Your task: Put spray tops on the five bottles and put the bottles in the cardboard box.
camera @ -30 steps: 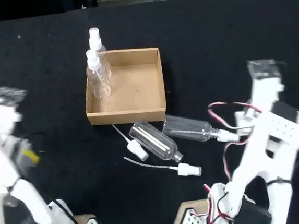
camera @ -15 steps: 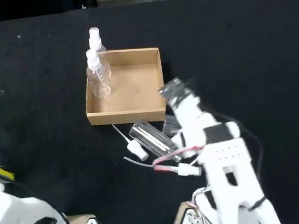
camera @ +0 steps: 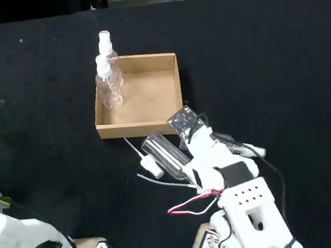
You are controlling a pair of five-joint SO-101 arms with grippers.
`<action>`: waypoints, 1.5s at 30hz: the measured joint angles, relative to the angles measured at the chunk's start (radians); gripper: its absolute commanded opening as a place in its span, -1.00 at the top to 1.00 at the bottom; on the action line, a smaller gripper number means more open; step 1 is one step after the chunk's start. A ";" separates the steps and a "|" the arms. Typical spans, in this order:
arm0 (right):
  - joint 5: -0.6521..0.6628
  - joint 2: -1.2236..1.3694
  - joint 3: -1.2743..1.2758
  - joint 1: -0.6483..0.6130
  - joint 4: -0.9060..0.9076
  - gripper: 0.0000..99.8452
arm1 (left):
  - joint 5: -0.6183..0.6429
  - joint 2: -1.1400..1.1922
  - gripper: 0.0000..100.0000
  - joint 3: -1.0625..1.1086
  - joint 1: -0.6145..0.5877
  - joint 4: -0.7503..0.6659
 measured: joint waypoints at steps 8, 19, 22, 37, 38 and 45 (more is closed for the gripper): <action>-0.002 -0.021 0.000 0.000 -0.005 0.98 | -0.003 0.011 0.24 0.000 0.029 -0.002; -0.005 -0.021 0.000 0.000 -0.005 0.97 | -0.008 0.075 0.40 0.000 0.032 -0.002; -0.005 -0.021 0.017 0.000 -0.005 0.97 | -0.009 0.077 0.53 0.000 0.032 -0.002; -0.005 -0.021 0.017 0.000 -0.005 0.97 | -0.009 0.077 0.69 -0.172 0.035 0.292; -0.005 -0.021 0.017 0.000 -0.005 0.97 | -0.009 0.077 0.69 -0.198 0.035 0.330; -0.005 -0.021 -0.052 0.000 0.037 0.97 | -0.009 0.077 0.69 -0.321 0.035 0.516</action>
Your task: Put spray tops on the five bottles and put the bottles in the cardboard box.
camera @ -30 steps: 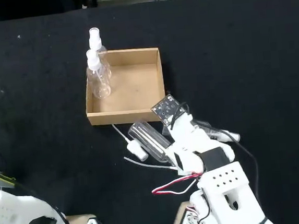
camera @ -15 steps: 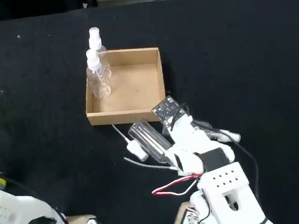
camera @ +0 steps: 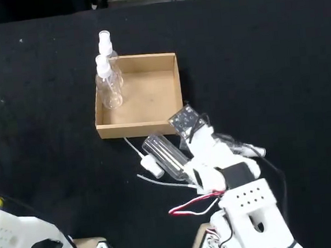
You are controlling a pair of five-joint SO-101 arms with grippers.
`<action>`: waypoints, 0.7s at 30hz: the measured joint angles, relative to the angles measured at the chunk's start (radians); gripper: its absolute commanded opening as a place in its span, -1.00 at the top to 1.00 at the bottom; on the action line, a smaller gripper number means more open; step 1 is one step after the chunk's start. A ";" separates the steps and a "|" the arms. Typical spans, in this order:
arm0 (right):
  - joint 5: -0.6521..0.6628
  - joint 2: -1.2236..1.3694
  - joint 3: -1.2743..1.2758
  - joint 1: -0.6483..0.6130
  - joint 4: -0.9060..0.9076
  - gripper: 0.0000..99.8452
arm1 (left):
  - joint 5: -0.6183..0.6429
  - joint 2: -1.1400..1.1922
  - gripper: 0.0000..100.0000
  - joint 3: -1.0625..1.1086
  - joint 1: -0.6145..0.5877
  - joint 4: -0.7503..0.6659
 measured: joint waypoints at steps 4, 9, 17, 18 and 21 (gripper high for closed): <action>0.063 0.000 -0.107 0.000 0.109 0.96 | 0.051 0.000 0.69 -0.008 0.011 0.049; 0.247 0.000 -0.157 -0.002 0.249 0.70 | 0.160 -0.031 0.69 0.020 0.068 0.054; 0.565 0.000 -0.087 -0.005 0.336 0.70 | 0.453 -0.235 0.69 0.224 0.222 -0.051; 0.600 0.000 -0.075 -0.005 0.336 0.69 | 0.508 -0.259 0.69 0.252 0.244 -0.069; 0.697 0.000 -0.071 -0.006 0.338 0.69 | 0.660 -0.321 0.69 0.334 0.315 -0.132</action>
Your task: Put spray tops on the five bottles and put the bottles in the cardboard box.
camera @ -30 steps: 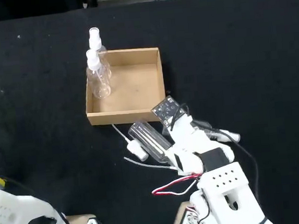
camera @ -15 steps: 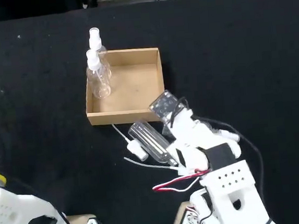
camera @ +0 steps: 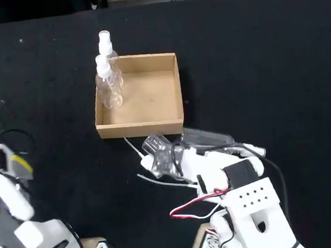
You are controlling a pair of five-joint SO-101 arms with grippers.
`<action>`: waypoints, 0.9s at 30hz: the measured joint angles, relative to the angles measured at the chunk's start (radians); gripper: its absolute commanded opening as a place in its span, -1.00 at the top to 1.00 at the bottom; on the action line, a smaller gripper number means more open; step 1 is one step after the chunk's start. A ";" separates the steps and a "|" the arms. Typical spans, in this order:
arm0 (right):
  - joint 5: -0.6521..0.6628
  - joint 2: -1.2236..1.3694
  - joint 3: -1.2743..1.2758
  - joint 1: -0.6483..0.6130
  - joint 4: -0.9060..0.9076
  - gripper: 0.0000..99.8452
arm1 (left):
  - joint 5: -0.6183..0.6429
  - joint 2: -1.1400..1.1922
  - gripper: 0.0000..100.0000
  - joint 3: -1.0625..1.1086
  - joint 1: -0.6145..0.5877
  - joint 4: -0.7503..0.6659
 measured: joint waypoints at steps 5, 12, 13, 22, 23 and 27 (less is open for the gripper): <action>0.120 0.147 0.000 0.000 0.009 0.69 | 0.163 -0.091 0.69 0.091 0.140 -0.038; 0.135 0.391 0.000 -0.002 -0.087 0.69 | 0.310 -0.169 0.69 0.103 0.215 -0.052; 0.135 0.411 0.000 -0.005 -0.103 0.69 | 0.330 -0.169 0.69 0.103 0.218 -0.063; 0.124 0.433 0.000 -0.003 -0.212 0.69 | 0.440 -0.173 0.69 0.130 0.265 -0.114; 0.106 0.433 0.005 -0.003 -0.227 0.69 | 0.448 -0.173 0.69 0.130 0.275 -0.114; 0.077 0.433 0.058 -0.006 -0.287 0.69 | 0.456 -0.173 0.69 0.130 0.295 -0.114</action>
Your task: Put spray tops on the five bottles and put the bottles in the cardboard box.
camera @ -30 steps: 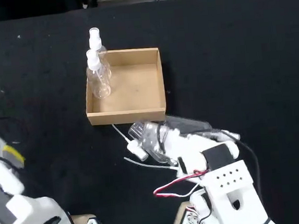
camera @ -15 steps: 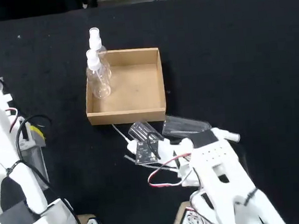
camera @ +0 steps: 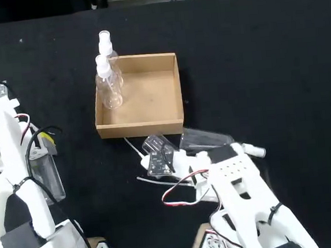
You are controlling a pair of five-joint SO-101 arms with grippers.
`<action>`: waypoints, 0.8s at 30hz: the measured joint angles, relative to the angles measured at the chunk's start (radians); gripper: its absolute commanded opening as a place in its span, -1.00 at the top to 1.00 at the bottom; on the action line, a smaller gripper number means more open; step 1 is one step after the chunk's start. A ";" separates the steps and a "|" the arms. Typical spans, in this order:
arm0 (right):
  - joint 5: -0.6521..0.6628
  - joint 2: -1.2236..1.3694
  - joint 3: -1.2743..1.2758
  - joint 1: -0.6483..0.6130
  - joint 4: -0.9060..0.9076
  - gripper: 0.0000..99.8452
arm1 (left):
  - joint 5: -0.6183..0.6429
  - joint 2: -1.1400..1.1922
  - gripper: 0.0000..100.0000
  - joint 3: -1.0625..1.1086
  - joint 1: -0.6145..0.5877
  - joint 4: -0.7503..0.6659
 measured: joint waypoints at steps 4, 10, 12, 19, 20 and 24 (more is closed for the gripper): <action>-0.002 -0.002 0.032 0.000 -0.048 0.70 | 0.003 0.000 0.69 0.000 0.000 0.000; -0.006 -0.017 0.049 0.002 -0.068 0.99 | 0.003 -0.002 0.69 0.000 0.000 0.000; -0.006 -0.015 0.040 0.002 -0.066 0.94 | 0.003 -0.005 0.69 0.000 0.000 0.000; -0.005 0.002 -0.215 0.029 0.264 0.91 | 0.002 -0.129 0.69 -0.008 0.002 0.000; 0.009 0.002 -0.270 0.032 0.321 0.91 | 0.006 -0.144 0.69 -0.008 0.002 0.000; 0.063 0.002 -0.476 0.066 0.520 0.91 | 0.080 -0.181 0.69 -0.008 0.002 -0.017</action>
